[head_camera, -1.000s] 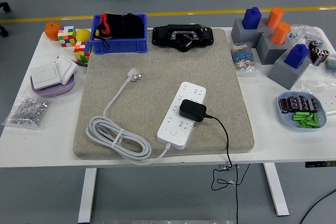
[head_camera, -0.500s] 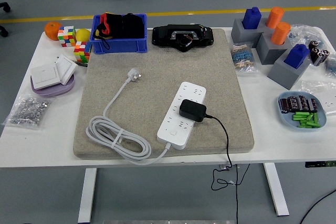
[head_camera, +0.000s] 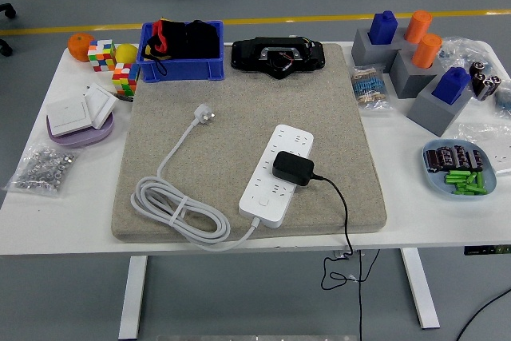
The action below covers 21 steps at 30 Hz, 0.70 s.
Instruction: Press the white button,pick up the black plug,place it near the board,insert it into the board
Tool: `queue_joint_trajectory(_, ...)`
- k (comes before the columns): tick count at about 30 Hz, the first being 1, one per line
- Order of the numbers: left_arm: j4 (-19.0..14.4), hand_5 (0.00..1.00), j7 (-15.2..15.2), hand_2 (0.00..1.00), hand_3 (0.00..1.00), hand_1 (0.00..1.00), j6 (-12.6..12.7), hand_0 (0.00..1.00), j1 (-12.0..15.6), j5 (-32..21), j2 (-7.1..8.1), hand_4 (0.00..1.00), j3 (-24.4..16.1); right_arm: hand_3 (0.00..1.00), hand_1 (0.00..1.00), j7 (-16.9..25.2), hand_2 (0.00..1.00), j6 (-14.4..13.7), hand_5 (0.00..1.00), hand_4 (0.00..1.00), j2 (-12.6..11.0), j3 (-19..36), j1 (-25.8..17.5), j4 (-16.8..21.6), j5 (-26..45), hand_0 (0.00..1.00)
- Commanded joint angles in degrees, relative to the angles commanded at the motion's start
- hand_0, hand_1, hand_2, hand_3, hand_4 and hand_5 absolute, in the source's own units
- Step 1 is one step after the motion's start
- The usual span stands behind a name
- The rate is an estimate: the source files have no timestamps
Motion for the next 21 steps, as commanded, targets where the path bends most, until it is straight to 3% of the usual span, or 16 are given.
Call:
queue_joint_trajectory(8,0.00,0.284,-0.22,0.591,0.682,0.664,-0.18,0.708,-0.78,-1.31,0.81,0.652,2.10,0.618,0.651,-0.05,0.644,0.12,0.279,0.809,-0.62,-0.80,0.69,-0.55,0.01,0.693)
queue_joint_trajectory(13,0.00,0.282,0.12,0.589,0.682,0.664,-0.15,0.708,-0.02,0.91,1.24,0.651,0.11,0.616,0.645,0.03,0.643,0.10,0.277,0.806,-0.43,-0.85,0.14,-0.25,-0.03,0.692)
queue_joint_trajectory(21,0.00,0.284,-0.23,0.589,0.682,0.664,-0.32,0.708,0.10,-0.47,0.66,0.653,1.43,0.612,0.644,0.08,0.641,0.21,0.271,0.803,-0.13,-0.52,-0.34,-0.23,0.03,0.690)
